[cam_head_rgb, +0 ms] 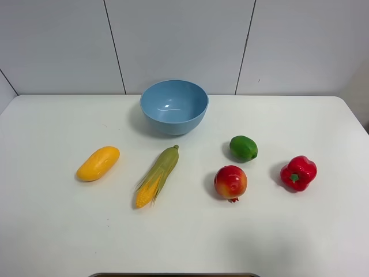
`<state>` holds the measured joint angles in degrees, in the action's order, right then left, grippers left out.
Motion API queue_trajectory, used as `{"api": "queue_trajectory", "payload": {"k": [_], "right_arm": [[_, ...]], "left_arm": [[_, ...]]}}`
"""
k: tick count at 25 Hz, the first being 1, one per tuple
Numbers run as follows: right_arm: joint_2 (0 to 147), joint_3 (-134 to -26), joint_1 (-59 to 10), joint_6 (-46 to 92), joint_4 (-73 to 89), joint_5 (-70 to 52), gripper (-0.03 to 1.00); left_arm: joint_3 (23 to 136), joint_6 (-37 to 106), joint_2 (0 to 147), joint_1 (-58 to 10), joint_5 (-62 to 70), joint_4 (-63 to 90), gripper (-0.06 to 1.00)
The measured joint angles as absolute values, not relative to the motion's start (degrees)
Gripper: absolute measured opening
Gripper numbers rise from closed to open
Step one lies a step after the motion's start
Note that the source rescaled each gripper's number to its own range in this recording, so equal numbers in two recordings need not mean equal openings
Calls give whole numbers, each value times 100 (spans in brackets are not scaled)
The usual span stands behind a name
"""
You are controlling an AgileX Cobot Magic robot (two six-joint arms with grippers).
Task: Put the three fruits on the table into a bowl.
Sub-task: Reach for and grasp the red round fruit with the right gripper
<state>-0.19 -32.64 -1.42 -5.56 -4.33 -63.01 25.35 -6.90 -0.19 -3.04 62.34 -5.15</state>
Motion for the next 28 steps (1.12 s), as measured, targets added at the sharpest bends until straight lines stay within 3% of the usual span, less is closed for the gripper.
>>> {"api": "queue_trajectory", "payload": {"k": [28], "right_arm": [[-19,-3264,-142,-556,-433,-6301,100]], "left_arm": [[2535,-690,-19,-304,6234,-515,100]]}}
